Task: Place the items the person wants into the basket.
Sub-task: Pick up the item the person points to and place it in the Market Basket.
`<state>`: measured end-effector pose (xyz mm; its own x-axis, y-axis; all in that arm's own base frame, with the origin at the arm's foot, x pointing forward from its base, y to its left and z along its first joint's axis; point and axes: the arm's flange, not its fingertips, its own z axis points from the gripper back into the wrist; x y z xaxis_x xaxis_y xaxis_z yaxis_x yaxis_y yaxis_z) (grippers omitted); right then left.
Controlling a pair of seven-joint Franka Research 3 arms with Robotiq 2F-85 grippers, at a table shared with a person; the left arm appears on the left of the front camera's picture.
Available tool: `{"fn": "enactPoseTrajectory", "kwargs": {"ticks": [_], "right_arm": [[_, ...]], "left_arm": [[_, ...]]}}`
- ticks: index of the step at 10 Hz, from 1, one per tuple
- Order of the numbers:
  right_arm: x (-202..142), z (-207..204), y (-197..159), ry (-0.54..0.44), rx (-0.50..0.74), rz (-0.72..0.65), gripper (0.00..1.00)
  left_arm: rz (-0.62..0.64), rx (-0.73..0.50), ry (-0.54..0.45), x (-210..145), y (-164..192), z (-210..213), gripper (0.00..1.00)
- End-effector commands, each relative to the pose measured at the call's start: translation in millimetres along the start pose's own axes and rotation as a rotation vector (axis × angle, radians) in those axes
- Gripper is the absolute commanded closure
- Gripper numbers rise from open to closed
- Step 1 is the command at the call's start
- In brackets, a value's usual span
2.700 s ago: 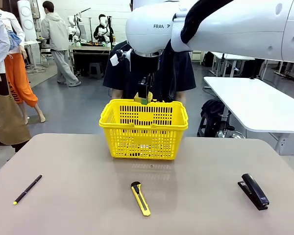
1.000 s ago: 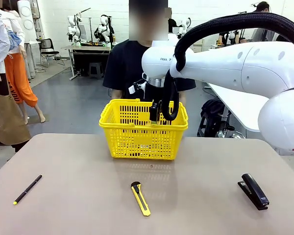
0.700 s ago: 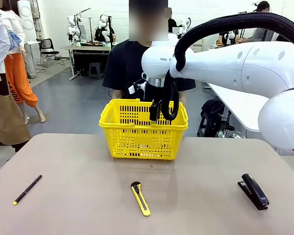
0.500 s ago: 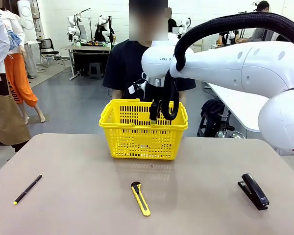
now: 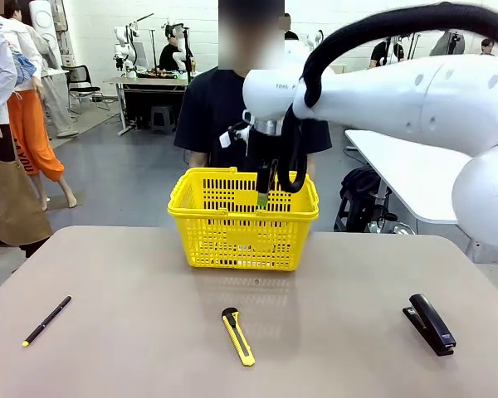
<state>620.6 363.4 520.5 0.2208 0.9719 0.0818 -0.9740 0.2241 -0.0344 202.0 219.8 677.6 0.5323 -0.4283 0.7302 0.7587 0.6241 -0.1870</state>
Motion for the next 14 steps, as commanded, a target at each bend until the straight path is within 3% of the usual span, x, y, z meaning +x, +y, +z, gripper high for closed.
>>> {"fn": "enactPoseTrajectory", "kwargs": {"ticks": [1,3,7,13,14], "right_arm": [[-85.8,55.2,75.9,-0.046,-0.076,-0.065,0.00],[-171.8,100.3,130.2,-0.113,-0.155,-0.162,0.00],[-284.1,94.4,170.9,-0.210,-0.193,-0.234,0.00],[-305.8,58.0,164.5,-0.224,-0.155,-0.337,0.00],[-310.2,66.1,177.5,-0.219,-0.165,-0.276,0.00]], "left_arm": [[-0.024,-0.004,-0.009,-1.9,-1.3,0.9,0.00],[-0.024,-0.004,-0.009,-1.9,-1.3,0.9,0.00],[-0.024,-0.004,-0.009,-1.9,-1.3,0.9,0.00],[-0.024,-0.004,-0.009,-1.9,-1.3,0.9,0.00],[-0.024,-0.004,-0.009,-1.9,-1.3,0.9,0.00]]}}
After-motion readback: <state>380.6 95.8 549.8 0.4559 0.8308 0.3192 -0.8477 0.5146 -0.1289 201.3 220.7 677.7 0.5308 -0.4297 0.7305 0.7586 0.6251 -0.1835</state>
